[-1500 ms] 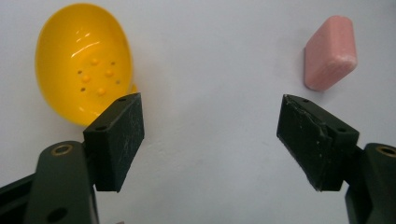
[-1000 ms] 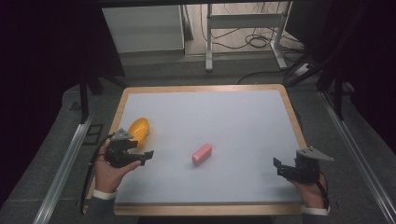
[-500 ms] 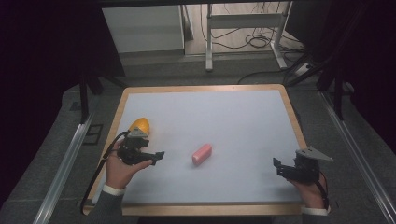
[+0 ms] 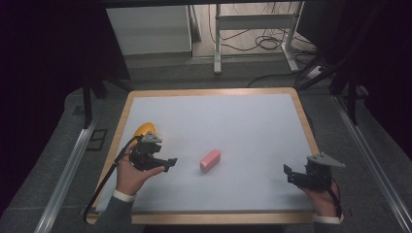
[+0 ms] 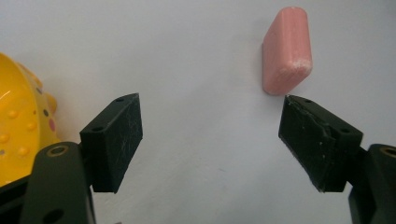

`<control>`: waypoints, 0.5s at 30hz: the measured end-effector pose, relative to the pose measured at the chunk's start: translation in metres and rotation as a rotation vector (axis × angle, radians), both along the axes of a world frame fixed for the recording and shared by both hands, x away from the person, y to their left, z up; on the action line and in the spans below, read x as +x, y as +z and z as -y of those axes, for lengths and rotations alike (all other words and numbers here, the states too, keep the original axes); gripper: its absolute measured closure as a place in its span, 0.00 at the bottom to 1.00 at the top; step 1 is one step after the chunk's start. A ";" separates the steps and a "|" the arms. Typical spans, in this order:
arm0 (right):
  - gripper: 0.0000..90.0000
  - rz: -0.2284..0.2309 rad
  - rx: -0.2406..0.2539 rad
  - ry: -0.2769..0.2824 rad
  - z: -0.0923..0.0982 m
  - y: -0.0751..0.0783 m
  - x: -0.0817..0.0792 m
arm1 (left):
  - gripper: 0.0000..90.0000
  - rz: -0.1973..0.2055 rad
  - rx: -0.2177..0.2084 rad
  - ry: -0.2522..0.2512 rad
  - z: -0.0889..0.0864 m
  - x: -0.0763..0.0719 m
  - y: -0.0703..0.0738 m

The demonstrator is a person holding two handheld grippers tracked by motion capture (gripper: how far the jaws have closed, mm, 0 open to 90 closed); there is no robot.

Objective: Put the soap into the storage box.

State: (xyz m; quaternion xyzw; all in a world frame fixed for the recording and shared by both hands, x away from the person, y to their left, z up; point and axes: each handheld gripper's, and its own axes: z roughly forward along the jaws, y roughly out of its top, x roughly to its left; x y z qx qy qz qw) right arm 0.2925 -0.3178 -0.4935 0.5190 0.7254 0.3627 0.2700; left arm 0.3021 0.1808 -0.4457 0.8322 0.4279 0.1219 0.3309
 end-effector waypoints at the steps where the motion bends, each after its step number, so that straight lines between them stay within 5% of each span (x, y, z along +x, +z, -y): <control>1: 0.09 0.000 0.000 0.000 0.000 0.000 0.000 | 0.25 0.002 0.001 -0.003 0.002 0.000 0.000; 15: 0.09 -0.004 -0.006 0.001 0.000 -0.001 0.001 | 0.25 0.016 0.024 -0.052 0.025 0.004 0.006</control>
